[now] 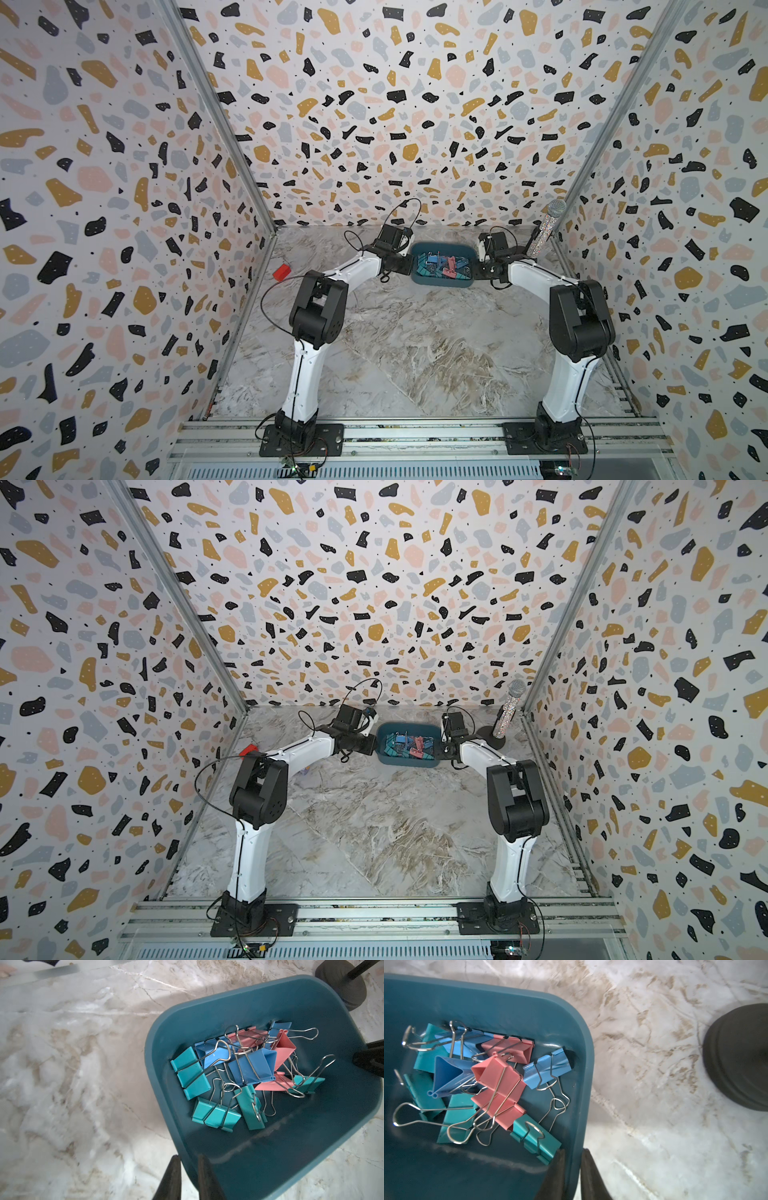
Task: Take out the binder clips from the storage box
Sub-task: Move the storage box to the center of the board.
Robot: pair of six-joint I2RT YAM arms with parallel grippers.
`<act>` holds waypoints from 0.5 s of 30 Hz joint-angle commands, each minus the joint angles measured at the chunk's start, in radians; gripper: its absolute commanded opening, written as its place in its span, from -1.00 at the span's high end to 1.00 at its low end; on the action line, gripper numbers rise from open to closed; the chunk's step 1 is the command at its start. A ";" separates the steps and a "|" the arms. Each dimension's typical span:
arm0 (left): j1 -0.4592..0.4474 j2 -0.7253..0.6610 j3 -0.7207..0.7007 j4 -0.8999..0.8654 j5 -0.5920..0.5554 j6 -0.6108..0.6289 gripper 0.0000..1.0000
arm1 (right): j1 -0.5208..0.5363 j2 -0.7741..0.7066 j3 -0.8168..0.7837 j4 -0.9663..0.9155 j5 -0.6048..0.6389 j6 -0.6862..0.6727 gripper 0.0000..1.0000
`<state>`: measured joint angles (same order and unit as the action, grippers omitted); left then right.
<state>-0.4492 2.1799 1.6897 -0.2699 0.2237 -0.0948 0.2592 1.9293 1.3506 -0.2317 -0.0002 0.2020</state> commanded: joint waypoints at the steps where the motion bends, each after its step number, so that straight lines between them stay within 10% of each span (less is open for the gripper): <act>1: 0.000 -0.092 -0.076 0.013 -0.034 -0.014 0.65 | 0.049 -0.037 -0.034 -0.132 -0.069 -0.032 0.63; 15: -0.003 -0.390 -0.458 0.055 -0.144 -0.110 0.66 | 0.195 -0.101 -0.146 -0.092 -0.045 0.008 0.65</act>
<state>-0.4488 1.8412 1.2976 -0.2462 0.1234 -0.1692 0.4324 1.8591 1.2507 -0.2520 -0.0216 0.2008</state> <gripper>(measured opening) 0.171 0.175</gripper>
